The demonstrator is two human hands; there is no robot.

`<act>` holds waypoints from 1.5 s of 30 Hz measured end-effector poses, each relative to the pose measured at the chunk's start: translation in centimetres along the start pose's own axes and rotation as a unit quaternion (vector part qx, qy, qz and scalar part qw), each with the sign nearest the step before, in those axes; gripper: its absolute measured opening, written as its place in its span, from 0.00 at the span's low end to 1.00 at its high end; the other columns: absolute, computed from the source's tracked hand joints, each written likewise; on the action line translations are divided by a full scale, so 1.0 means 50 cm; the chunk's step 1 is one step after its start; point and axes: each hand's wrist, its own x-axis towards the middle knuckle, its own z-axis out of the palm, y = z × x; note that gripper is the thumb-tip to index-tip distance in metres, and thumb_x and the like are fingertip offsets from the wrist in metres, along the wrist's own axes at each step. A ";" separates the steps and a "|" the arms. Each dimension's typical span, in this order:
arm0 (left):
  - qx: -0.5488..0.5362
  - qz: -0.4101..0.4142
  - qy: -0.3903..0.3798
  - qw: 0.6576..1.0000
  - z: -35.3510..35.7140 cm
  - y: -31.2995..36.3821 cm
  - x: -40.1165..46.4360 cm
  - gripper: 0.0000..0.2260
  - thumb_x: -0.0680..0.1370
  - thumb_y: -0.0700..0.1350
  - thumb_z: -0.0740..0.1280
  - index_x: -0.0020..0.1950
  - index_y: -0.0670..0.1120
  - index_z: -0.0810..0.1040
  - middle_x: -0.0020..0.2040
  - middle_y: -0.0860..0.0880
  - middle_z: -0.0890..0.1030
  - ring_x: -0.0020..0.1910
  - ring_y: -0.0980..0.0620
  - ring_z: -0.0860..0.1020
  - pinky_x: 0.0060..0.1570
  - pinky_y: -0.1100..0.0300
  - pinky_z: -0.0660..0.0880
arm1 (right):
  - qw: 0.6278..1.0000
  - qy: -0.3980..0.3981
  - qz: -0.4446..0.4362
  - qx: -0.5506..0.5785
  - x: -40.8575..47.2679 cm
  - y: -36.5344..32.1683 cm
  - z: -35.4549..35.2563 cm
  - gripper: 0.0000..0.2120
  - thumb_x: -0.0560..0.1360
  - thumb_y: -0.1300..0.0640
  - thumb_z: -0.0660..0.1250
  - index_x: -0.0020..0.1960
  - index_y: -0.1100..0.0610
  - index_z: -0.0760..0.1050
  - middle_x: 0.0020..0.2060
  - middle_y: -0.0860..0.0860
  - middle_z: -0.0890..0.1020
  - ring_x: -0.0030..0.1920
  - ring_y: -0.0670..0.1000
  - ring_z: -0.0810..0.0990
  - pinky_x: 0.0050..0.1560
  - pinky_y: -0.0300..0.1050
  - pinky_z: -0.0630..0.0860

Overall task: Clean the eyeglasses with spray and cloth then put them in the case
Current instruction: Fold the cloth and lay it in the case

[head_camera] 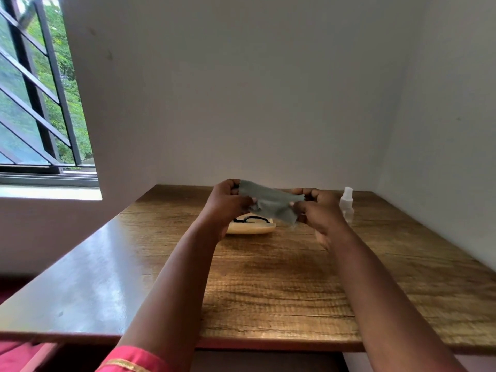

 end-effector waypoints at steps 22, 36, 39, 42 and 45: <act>0.023 0.028 -0.067 0.997 0.032 -0.012 -0.010 0.22 0.74 0.27 0.67 0.66 0.41 0.73 0.55 0.44 0.82 0.53 0.47 0.82 0.46 0.59 0.80 | 0.991 -0.054 -0.117 -0.035 -0.028 0.002 0.038 0.22 0.70 0.70 0.73 0.62 0.55 0.79 0.54 0.52 0.82 0.54 0.47 0.81 0.48 0.37 0.80; -0.017 0.043 -0.068 0.997 0.036 -0.007 -0.020 0.15 0.76 0.41 0.71 0.61 0.41 0.74 0.50 0.42 0.84 0.46 0.47 0.84 0.44 0.58 0.81 | 0.974 -0.175 -0.144 0.019 -0.061 -0.017 0.052 0.20 0.82 0.63 0.57 0.72 0.49 0.64 0.56 0.52 0.80 0.51 0.52 0.84 0.56 0.51 0.81; -0.010 0.046 -0.042 0.998 0.035 -0.011 -0.020 0.17 0.74 0.37 0.72 0.61 0.40 0.74 0.50 0.40 0.83 0.44 0.45 0.84 0.40 0.59 0.80 | 0.962 -0.238 -0.136 0.016 -0.059 -0.014 0.041 0.24 0.80 0.61 0.59 0.73 0.46 0.61 0.61 0.57 0.78 0.49 0.58 0.80 0.61 0.58 0.77; -0.031 0.025 -0.021 0.999 0.031 -0.012 -0.015 0.14 0.74 0.35 0.72 0.59 0.39 0.75 0.48 0.39 0.84 0.42 0.43 0.84 0.41 0.56 0.81 | 0.959 -0.253 -0.127 0.029 -0.063 -0.019 0.043 0.25 0.79 0.66 0.59 0.72 0.47 0.62 0.62 0.55 0.78 0.56 0.59 0.82 0.61 0.56 0.78; -0.028 0.012 -0.008 0.999 0.035 -0.017 -0.004 0.09 0.78 0.38 0.68 0.58 0.42 0.77 0.51 0.41 0.83 0.48 0.45 0.84 0.47 0.51 0.82 | 0.980 -0.125 -0.154 0.024 -0.058 -0.021 0.051 0.21 0.78 0.69 0.62 0.67 0.52 0.67 0.56 0.53 0.83 0.51 0.52 0.85 0.46 0.45 0.82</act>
